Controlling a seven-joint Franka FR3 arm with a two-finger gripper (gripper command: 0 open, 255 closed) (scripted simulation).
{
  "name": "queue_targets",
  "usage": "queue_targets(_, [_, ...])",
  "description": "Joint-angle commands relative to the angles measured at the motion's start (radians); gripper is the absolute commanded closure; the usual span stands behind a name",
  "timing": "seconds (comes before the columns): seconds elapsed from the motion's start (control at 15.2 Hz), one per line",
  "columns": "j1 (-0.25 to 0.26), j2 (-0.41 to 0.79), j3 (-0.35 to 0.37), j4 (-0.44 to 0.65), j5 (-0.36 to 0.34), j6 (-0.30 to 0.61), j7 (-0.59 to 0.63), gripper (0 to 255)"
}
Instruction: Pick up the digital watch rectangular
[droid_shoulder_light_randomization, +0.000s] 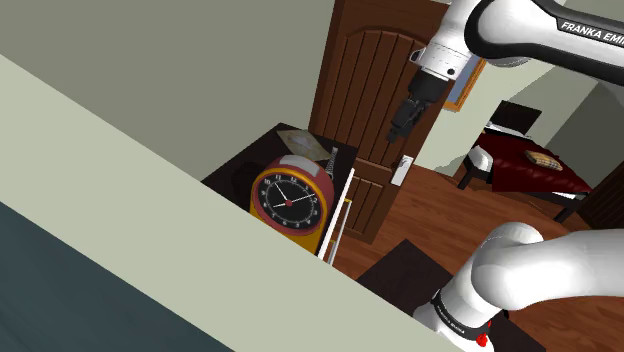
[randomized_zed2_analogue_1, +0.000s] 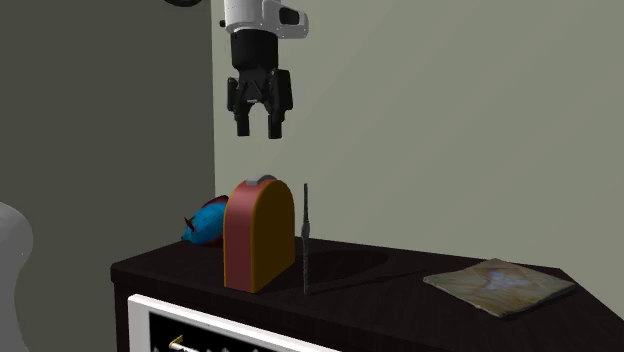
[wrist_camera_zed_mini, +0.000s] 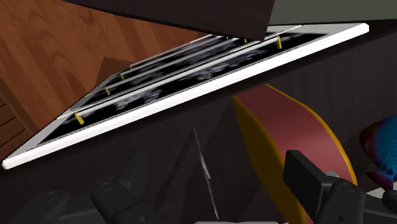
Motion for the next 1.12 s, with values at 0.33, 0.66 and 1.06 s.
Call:
queue_targets(0.33, [-0.123, 0.02, 0.244, -0.074, -0.008, 0.237, 0.465, 0])
queue_targets(0.66, [-0.317, 0.144, 0.51, -0.023, -0.109, 0.385, 0.964, 0])
queue_targets(1.06, [-0.459, 0.24, 0.673, 0.014, -0.21, 0.445, 1.259, 0])
